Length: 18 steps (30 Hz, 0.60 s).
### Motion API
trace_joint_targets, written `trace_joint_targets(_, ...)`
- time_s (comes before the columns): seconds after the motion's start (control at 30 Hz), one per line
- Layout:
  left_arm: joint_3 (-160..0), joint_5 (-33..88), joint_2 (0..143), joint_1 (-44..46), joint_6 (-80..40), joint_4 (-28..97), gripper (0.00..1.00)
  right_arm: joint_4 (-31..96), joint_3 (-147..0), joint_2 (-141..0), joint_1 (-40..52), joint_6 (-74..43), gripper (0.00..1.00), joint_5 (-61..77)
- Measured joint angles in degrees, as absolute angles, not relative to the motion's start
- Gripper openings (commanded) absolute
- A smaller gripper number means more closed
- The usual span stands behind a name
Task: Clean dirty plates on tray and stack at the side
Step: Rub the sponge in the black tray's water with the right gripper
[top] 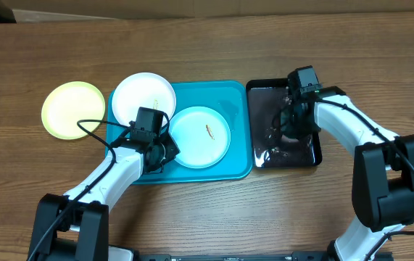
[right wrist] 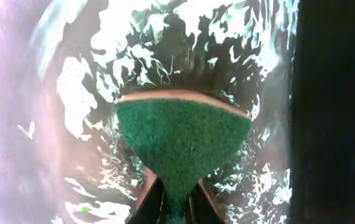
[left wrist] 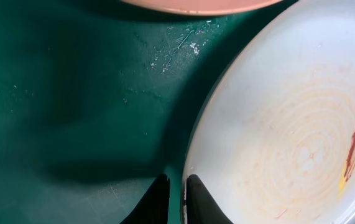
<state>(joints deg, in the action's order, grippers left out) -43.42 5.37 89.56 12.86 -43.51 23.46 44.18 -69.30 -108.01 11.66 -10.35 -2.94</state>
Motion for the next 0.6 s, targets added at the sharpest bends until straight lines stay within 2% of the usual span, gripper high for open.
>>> trace_joint_targets(0.13,-43.42,5.37,89.56,12.86,-43.51,23.49,0.14,51.88,-74.72,-107.37,12.08,-9.06,0.04,-1.89)
trace_joint_targets(0.43,-43.42,5.37,89.6,12.86,-43.51,23.51,0.14,53.58,-78.72,-94.15,18.83,-7.62,0.04,-5.26)
trace_joint_targets(0.6,-43.42,5.37,89.69,12.86,-43.48,23.49,0.14,53.52,-78.81,-93.73,19.9,-7.46,0.04,-9.98)
